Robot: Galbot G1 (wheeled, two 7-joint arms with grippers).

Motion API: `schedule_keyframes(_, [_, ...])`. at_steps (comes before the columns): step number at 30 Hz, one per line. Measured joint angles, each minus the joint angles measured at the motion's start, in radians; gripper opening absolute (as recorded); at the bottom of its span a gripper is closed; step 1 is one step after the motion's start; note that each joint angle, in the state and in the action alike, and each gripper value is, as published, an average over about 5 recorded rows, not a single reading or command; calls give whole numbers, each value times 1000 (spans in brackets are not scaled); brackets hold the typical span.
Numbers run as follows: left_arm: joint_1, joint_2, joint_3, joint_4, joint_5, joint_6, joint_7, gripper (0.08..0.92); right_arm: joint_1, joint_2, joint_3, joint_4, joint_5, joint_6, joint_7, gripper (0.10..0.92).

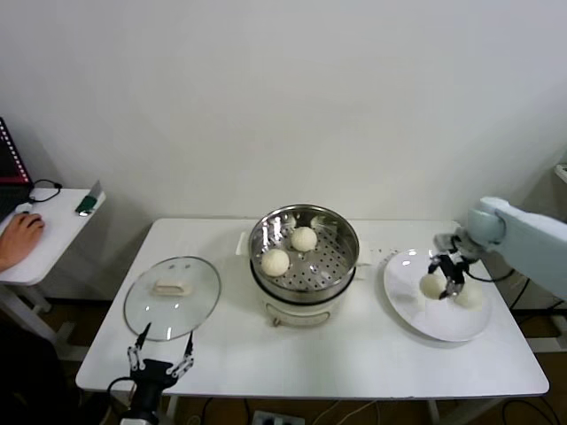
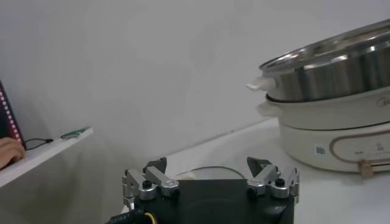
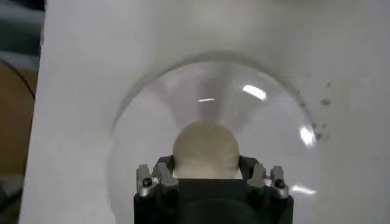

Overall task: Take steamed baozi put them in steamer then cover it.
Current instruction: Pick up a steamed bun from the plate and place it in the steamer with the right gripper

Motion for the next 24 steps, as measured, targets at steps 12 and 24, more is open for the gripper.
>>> schedule_keyframes(12, [16, -1, -4, 2, -1, -11, 0, 823, 325, 156, -145, 158, -106, 295, -17, 687])
schedule_keyframes(24, [35, 4, -4, -7, 4, -7, -1, 823, 290, 361, -104, 219, -232, 409, -16, 695])
